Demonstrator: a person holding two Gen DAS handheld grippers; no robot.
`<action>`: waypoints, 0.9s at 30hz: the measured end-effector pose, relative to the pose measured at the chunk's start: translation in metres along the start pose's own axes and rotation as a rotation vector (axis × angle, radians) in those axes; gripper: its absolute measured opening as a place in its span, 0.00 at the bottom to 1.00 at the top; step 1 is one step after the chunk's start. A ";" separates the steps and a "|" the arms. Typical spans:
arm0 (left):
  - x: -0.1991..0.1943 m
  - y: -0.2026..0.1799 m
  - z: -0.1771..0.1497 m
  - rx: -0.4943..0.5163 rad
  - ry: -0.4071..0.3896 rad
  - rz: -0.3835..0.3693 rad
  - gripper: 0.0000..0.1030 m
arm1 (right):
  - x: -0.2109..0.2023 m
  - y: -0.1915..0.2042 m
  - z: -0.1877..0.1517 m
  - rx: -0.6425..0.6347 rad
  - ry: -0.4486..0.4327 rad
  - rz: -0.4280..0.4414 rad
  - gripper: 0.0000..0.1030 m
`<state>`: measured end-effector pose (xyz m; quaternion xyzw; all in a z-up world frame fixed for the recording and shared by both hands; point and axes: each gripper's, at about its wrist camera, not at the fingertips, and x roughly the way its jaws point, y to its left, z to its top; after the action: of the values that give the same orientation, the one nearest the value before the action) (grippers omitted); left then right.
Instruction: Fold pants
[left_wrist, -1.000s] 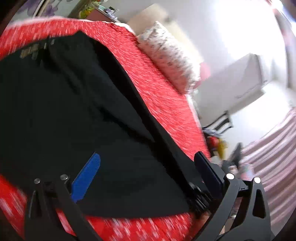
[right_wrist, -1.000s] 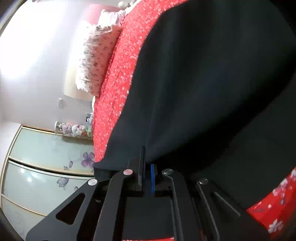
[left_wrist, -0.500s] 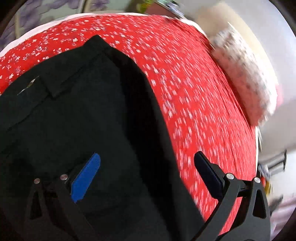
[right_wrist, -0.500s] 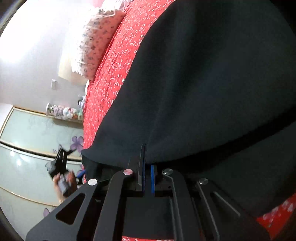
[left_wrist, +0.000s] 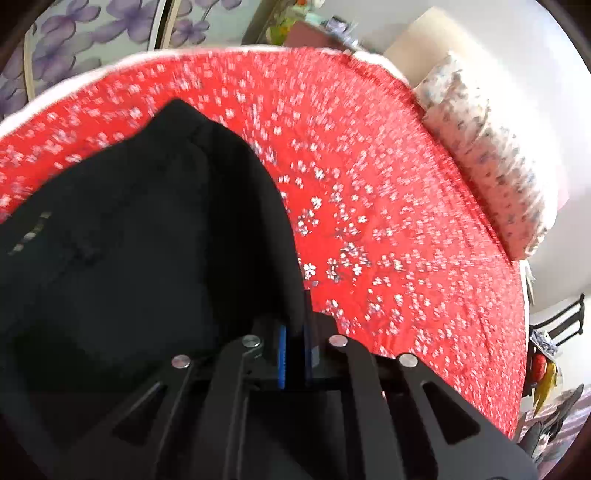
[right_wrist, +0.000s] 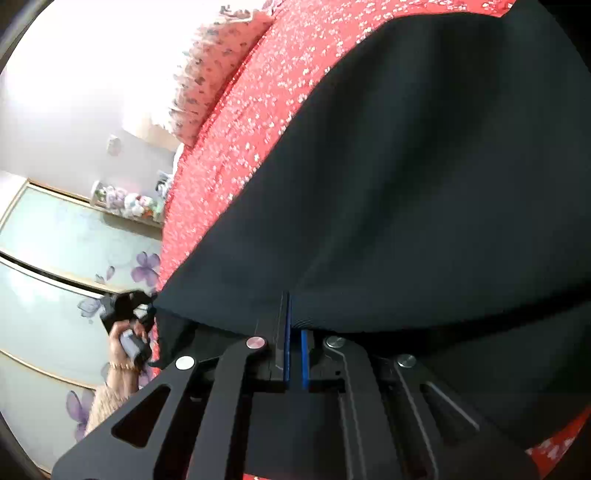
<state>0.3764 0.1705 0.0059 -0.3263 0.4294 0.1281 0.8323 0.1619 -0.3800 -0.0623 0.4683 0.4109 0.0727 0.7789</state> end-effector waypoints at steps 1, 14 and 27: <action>-0.016 0.000 -0.004 0.016 -0.028 -0.014 0.06 | -0.002 0.000 0.001 0.001 -0.007 0.011 0.04; -0.199 0.092 -0.098 0.028 -0.238 -0.187 0.06 | -0.064 0.008 0.011 -0.060 -0.167 0.093 0.04; -0.186 0.191 -0.203 -0.174 -0.215 -0.170 0.12 | -0.082 -0.004 -0.009 -0.090 -0.101 -0.009 0.04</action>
<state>0.0427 0.1938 -0.0133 -0.4167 0.2959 0.1279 0.8500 0.1007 -0.4174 -0.0207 0.4340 0.3693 0.0640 0.8192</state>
